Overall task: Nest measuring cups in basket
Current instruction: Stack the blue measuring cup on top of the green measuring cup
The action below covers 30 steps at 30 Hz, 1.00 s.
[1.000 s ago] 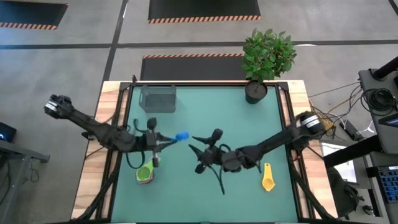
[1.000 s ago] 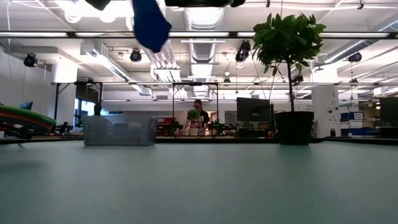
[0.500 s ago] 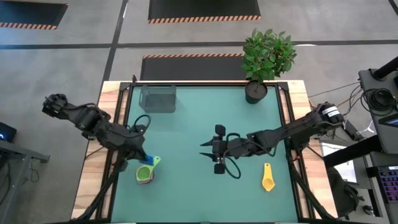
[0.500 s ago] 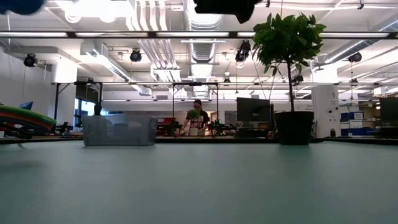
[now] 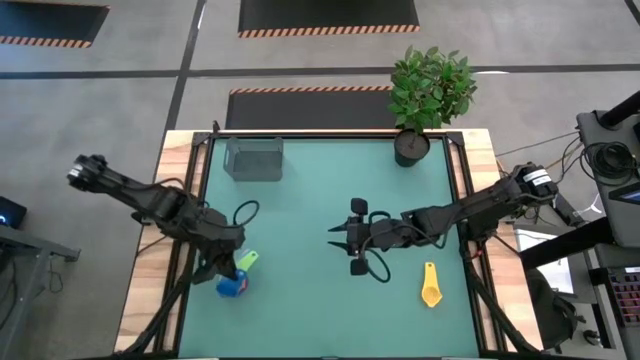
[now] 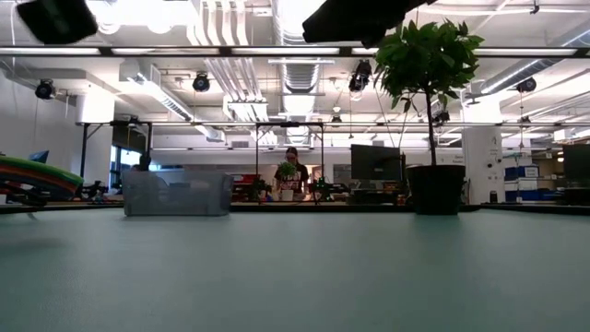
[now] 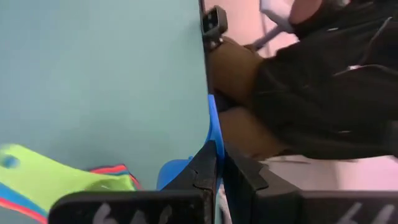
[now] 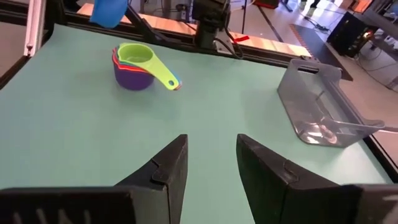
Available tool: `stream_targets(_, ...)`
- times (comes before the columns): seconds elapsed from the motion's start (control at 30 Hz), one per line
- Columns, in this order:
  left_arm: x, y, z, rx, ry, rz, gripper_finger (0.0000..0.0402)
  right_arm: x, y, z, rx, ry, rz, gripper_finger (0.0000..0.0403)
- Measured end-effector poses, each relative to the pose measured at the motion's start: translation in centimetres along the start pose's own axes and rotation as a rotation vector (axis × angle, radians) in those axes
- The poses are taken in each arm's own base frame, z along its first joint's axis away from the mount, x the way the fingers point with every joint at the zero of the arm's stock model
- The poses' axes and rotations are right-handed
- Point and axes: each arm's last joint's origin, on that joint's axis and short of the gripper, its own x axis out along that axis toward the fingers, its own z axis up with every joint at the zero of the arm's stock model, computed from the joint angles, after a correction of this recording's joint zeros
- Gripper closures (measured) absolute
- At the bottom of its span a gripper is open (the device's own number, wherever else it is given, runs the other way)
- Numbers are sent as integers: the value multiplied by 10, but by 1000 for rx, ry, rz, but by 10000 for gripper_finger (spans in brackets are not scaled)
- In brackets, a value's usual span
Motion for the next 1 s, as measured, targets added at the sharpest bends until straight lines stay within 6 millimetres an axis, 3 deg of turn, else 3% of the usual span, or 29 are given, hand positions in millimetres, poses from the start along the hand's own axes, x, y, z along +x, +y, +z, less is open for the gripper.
stream_targets(0.13, 9, 13, -10, -62, 5, -73, 402, 0, 1, 0, -2, -2, 6, 281)
stream_targets(0.53, 14, 52, -31, -159, -31, -28, 402, 0, 0, 0, -3, -2, 5, 287)
stream_targets(1.0, 16, 68, -42, -189, -34, -19, 402, 0, 0, 1, 2, -13, 5, 291)
